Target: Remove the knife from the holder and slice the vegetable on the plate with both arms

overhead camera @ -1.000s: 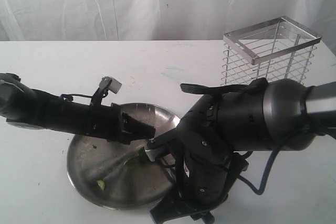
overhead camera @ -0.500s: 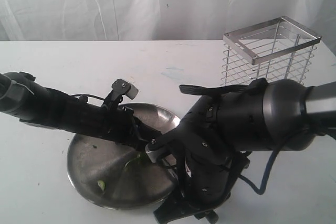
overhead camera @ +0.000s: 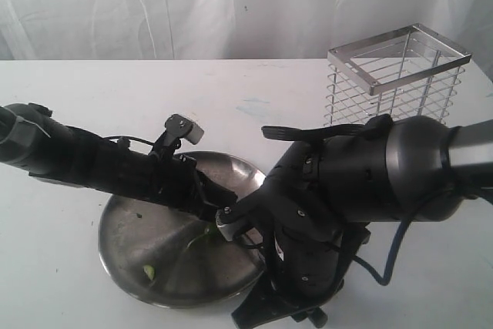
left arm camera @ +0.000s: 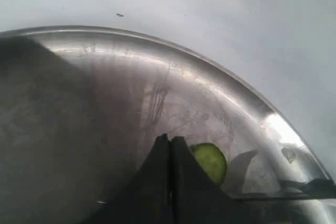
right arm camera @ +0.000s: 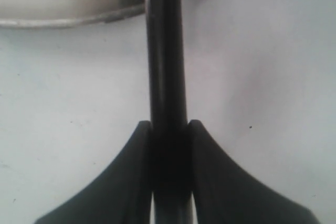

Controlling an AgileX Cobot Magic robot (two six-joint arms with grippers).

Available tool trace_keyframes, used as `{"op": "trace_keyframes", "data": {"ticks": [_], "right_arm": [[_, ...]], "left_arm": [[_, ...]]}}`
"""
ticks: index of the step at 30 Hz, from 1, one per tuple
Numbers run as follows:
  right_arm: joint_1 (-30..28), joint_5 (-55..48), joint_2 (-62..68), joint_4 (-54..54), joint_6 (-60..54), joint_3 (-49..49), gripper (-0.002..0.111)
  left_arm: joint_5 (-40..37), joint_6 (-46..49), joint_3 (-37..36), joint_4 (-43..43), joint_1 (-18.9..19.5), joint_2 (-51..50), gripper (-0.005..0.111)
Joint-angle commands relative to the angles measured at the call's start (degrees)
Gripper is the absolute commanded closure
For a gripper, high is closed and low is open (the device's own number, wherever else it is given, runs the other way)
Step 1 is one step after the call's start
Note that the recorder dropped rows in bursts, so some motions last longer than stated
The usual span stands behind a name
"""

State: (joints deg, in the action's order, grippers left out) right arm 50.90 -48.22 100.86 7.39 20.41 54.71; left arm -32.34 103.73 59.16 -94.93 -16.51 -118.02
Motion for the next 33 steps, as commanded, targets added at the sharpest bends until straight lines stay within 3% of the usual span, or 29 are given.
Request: {"op": "trace_keyframes", "data": {"ticks": [1, 5, 8, 14, 21, 33], "right_arm": [[-0.12, -1.34, -0.18, 0.29, 0.37, -0.14, 0.108], [-0.12, -1.18, -0.18, 0.18, 0.37, -0.14, 0.108], [-0.12, -1.18, -0.18, 0.18, 0.37, -0.14, 0.108], [-0.12, -1.19, -0.18, 0.07, 0.37, -0.14, 0.108], [-0.12, -1.19, -0.18, -0.04, 0.37, -0.14, 0.108], [-0.12, -1.04, -0.18, -0.02, 0.37, -0.14, 0.108]], "left_arm": [[-0.37, -0.29, -0.49, -0.02, -0.23, 0.73, 0.107], [2.42, -1.62, -0.49, 2.38, -0.23, 0.73, 0.107], [-2.21, 1.5, -0.49, -1.31, -0.23, 2.16, 0.107], [-1.78, 0.79, -0.95, -0.18, -0.23, 3.99, 0.107], [3.86, 1.89, -3.17, 0.11, -0.23, 2.92, 0.107], [-0.49, 3.12, -3.06, -1.85, -0.23, 2.48, 0.107]]}}
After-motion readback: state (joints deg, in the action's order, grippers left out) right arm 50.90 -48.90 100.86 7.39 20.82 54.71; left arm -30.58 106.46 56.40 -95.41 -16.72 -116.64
